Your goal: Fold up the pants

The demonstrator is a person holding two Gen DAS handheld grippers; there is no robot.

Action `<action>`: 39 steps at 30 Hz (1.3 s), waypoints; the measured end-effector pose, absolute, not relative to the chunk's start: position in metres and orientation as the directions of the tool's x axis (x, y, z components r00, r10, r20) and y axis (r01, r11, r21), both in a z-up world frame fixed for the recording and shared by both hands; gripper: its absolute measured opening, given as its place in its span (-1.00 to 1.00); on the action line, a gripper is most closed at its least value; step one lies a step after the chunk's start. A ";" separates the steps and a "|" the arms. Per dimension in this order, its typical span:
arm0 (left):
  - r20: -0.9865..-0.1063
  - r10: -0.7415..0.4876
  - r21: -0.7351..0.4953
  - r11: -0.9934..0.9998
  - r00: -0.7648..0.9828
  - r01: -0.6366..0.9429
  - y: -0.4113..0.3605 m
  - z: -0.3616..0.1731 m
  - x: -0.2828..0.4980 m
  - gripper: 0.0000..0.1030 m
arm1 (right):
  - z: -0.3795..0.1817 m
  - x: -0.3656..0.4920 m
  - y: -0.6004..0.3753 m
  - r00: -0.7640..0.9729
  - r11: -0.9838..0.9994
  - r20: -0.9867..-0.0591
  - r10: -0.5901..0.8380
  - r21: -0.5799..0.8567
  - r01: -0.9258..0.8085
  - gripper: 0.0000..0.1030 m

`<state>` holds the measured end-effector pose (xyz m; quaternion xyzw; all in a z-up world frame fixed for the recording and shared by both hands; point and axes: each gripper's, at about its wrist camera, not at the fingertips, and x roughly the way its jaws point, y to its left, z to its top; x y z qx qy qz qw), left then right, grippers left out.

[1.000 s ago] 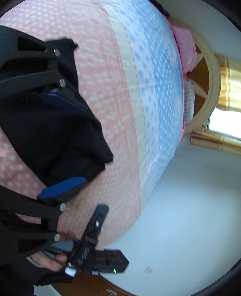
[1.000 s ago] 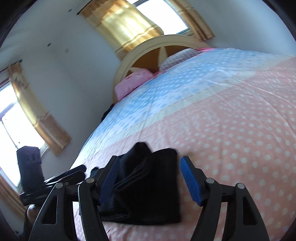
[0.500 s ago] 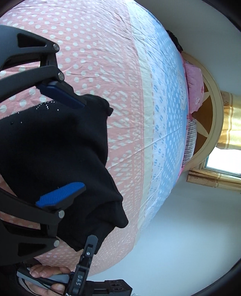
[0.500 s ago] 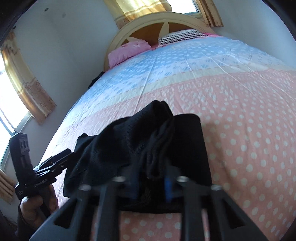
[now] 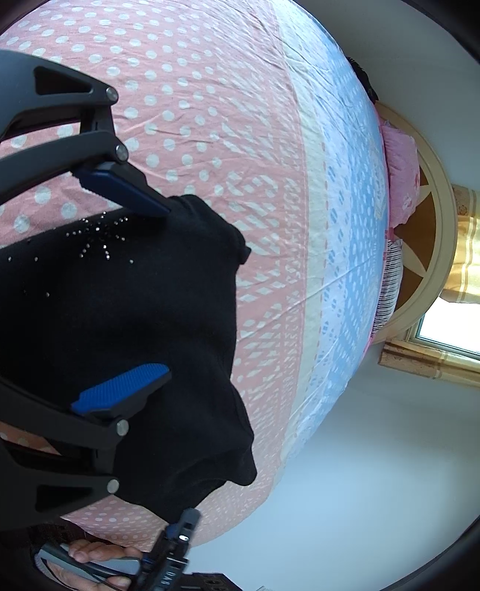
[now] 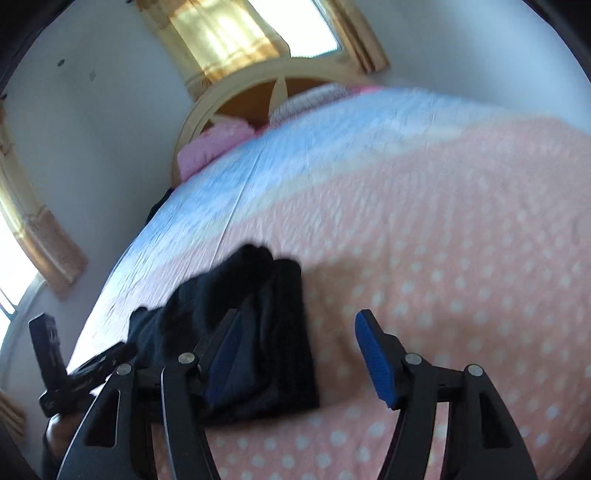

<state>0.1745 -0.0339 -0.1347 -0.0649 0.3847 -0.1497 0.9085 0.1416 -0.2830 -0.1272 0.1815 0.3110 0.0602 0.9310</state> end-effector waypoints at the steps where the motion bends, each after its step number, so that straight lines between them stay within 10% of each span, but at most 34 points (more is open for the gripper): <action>1: -0.680 -0.321 -0.237 0.947 0.660 0.217 -0.033 -0.135 0.175 0.64 | -0.119 0.148 -0.277 0.802 0.933 -0.548 0.238 0.360 -0.031 0.25; 4: -0.681 -0.318 -0.244 0.948 0.660 0.205 -0.030 -0.137 0.175 0.64 | -0.108 0.163 -0.254 0.790 0.946 -0.549 0.274 0.304 -0.117 0.22; 10: -0.681 -0.312 -0.242 0.950 0.662 0.198 -0.028 -0.143 0.174 0.68 | -0.140 0.198 -0.227 0.710 0.963 -0.655 0.259 0.229 -0.141 -0.32; 12: -0.680 -0.318 -0.253 0.947 0.660 0.196 -0.026 -0.144 0.174 0.70 | -0.144 0.197 -0.229 0.703 0.967 -0.666 0.248 0.219 -0.133 -0.90; 15: -0.680 -0.332 -0.280 0.942 0.654 0.187 -0.021 -0.146 0.176 0.72 | -0.141 0.191 -0.239 0.712 0.964 -0.656 0.251 0.234 -0.124 -0.94; 31: -0.647 -0.330 -0.326 0.935 0.687 0.142 -0.010 -0.143 0.169 0.95 | -0.136 0.187 -0.248 0.724 0.975 -0.660 0.198 0.209 -0.077 -0.89; 33: -0.654 -0.327 -0.317 0.937 0.682 0.145 -0.013 -0.144 0.169 0.95 | -0.130 0.196 -0.250 0.725 0.968 -0.654 0.217 0.242 -0.072 0.17; 34: -0.657 -0.321 -0.307 0.940 0.682 0.148 -0.015 -0.144 0.169 0.95 | -0.129 0.201 -0.250 0.725 0.960 -0.646 0.238 0.267 -0.078 0.35; 39: -0.674 -0.304 -0.276 0.949 0.673 0.153 -0.020 -0.146 0.171 0.95 | -0.141 0.230 -0.245 0.687 0.975 -0.703 0.184 0.221 -0.035 -0.07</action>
